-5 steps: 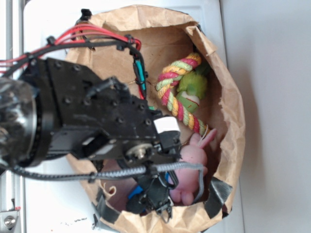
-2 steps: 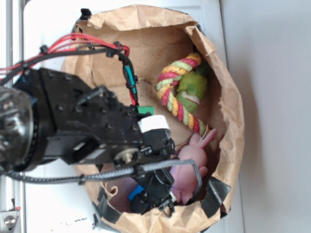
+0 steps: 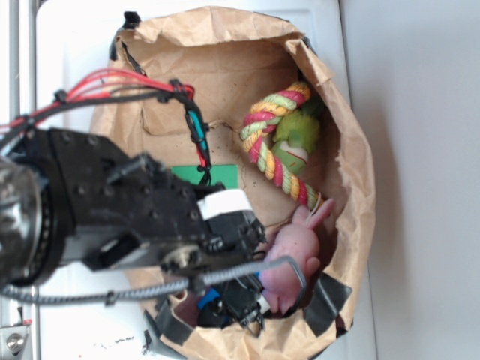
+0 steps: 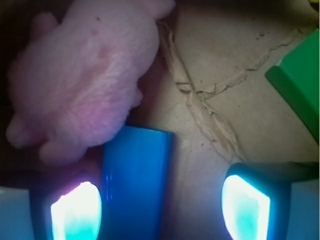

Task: Grab the blue block.

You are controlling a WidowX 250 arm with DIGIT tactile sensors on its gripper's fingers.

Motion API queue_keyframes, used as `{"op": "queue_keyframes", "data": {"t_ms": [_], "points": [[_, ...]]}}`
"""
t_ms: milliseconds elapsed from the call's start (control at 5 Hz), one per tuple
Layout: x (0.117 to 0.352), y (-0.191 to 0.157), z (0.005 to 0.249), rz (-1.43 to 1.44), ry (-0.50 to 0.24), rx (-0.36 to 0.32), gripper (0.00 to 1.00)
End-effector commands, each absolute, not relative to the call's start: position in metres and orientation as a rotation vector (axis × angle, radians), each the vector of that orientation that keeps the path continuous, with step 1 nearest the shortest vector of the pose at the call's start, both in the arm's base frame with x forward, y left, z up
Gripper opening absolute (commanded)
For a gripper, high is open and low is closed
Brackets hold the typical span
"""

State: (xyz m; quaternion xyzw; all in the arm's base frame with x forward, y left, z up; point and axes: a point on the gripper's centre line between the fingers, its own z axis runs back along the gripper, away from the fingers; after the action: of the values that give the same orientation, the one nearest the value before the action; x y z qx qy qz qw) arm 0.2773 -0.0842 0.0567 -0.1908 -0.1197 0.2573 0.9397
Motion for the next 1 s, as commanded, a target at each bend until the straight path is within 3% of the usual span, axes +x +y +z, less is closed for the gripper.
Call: {"op": "queue_keyframes", "data": {"t_ms": [0, 800], "points": [[0.287, -0.102, 0.070, 0.497, -0.238, -0.367, 1.00], [0.290, -0.116, 0.061, 0.482, -0.211, -0.306, 1.00]]}}
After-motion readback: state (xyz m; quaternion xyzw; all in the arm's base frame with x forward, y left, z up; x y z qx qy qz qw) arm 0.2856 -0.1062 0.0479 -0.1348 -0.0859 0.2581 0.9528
